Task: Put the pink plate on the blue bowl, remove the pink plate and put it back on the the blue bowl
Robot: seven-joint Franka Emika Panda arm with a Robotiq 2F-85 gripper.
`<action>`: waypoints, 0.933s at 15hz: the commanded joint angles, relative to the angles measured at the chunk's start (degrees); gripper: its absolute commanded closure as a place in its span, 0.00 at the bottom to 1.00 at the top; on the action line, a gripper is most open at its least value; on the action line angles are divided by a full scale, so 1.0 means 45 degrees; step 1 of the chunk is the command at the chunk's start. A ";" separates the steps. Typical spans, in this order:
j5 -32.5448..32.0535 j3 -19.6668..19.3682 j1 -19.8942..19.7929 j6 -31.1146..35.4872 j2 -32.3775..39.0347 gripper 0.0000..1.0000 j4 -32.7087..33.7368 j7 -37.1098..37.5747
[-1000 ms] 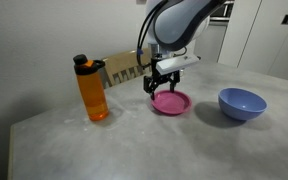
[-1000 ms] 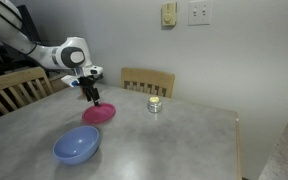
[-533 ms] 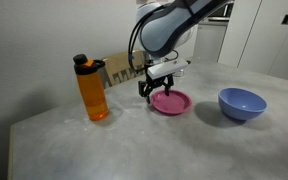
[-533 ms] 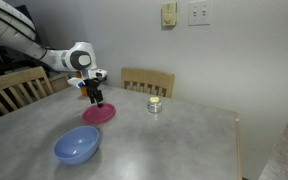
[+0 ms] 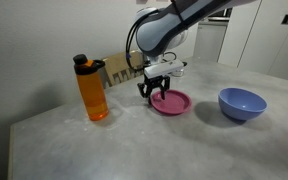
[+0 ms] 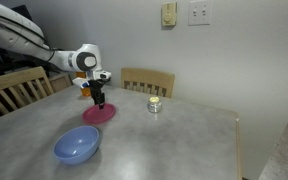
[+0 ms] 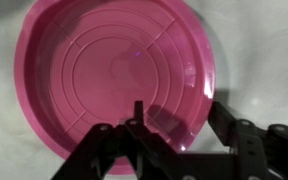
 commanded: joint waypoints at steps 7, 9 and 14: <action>0.0249 -0.0110 -0.0161 -0.0971 0.0801 0.99 0.1542 -0.0841; 0.0009 -0.0299 -0.0032 -0.0974 0.0654 0.98 0.1417 -0.0943; -0.1076 -0.0949 0.0498 -0.1766 -0.0400 0.97 0.0411 -0.0369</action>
